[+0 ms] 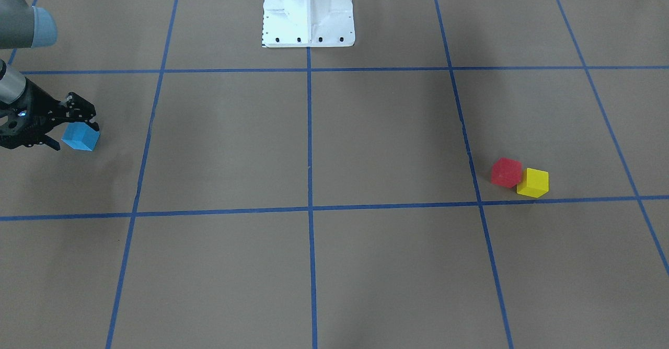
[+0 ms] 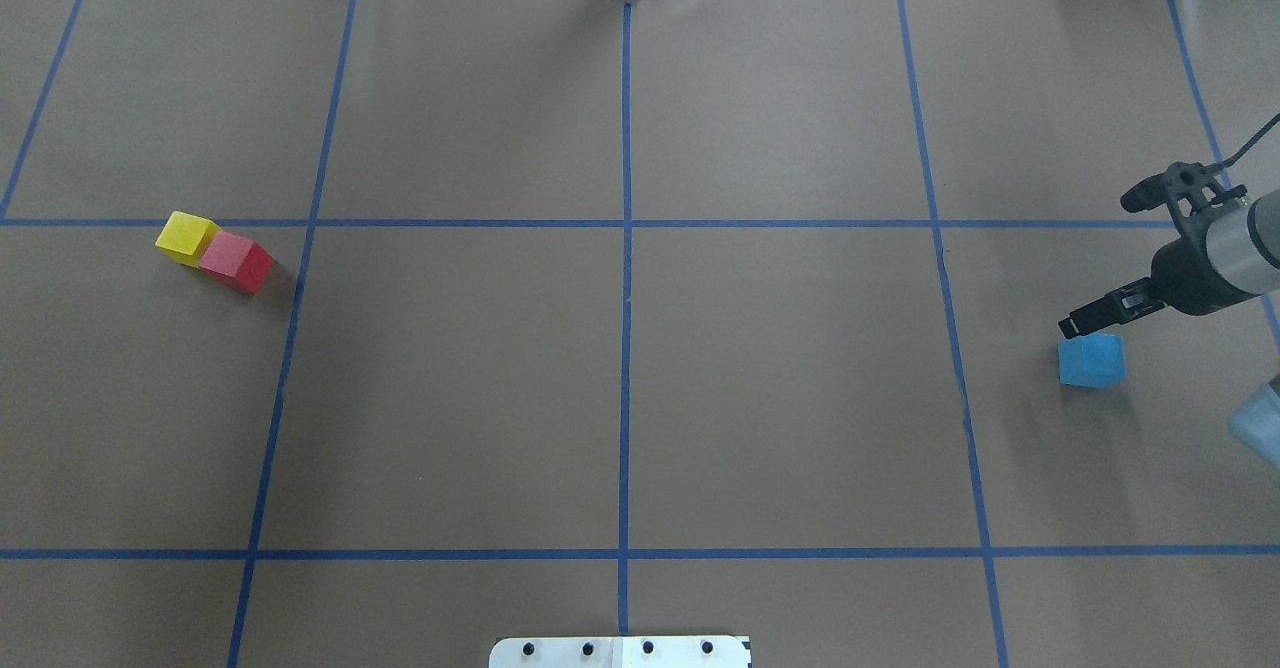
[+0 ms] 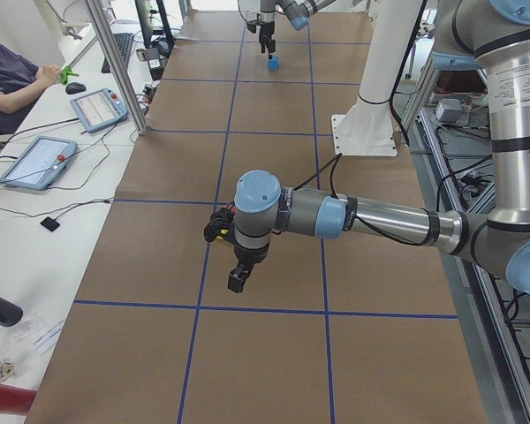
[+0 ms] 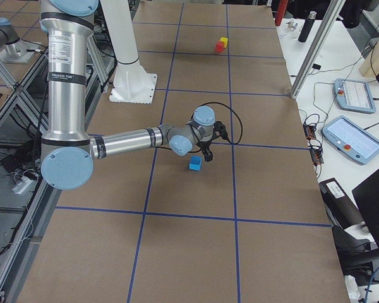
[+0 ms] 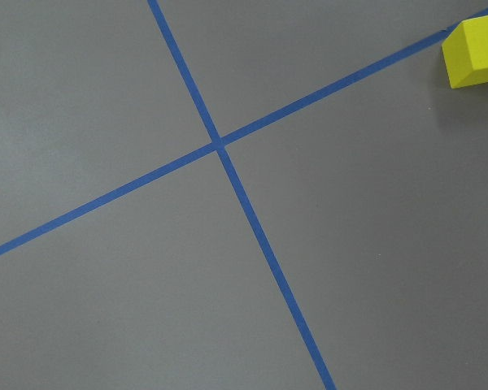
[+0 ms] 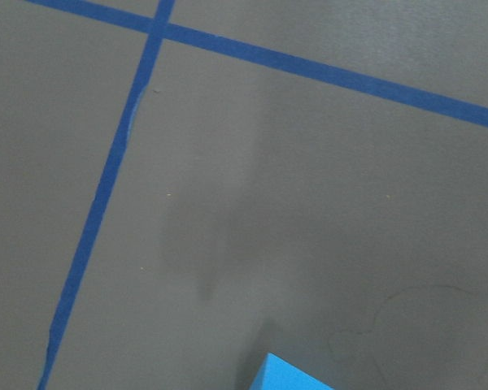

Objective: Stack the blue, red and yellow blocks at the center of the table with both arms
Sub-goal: 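Lower the right gripper onto the blue cube and close it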

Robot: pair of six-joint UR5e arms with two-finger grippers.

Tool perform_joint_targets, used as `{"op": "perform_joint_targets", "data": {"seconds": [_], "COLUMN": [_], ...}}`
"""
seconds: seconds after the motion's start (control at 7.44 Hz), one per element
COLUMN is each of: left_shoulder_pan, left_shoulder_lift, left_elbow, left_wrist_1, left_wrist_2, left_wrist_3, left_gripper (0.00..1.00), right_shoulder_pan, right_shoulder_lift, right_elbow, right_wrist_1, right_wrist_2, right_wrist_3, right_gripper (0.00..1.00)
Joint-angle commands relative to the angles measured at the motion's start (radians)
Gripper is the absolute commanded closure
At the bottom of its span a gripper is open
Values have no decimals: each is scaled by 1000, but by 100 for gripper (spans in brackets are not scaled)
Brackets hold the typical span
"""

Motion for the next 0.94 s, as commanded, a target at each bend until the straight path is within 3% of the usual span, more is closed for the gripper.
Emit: {"op": "perform_joint_targets", "data": {"seconds": [0.0, 0.27, 0.81], "left_shoulder_pan": [0, 0, 0], "left_shoulder_lift": [0, 15, 16], "left_elbow": [2, -4, -10], "left_wrist_1": [0, 0, 0], "left_wrist_2": [0, 0, 0], "left_wrist_3": [1, 1, 2], "left_gripper": [0, 0, 0], "right_shoulder_pan": [-4, -1, -2], "right_shoulder_lift": [-6, -6, -26], "right_elbow": [6, -38, -66], "right_wrist_1": [-9, -10, -2], "right_wrist_2": [7, 47, 50], "right_wrist_3": [-363, -536, -555], "right_gripper": [2, 2, 2]}}
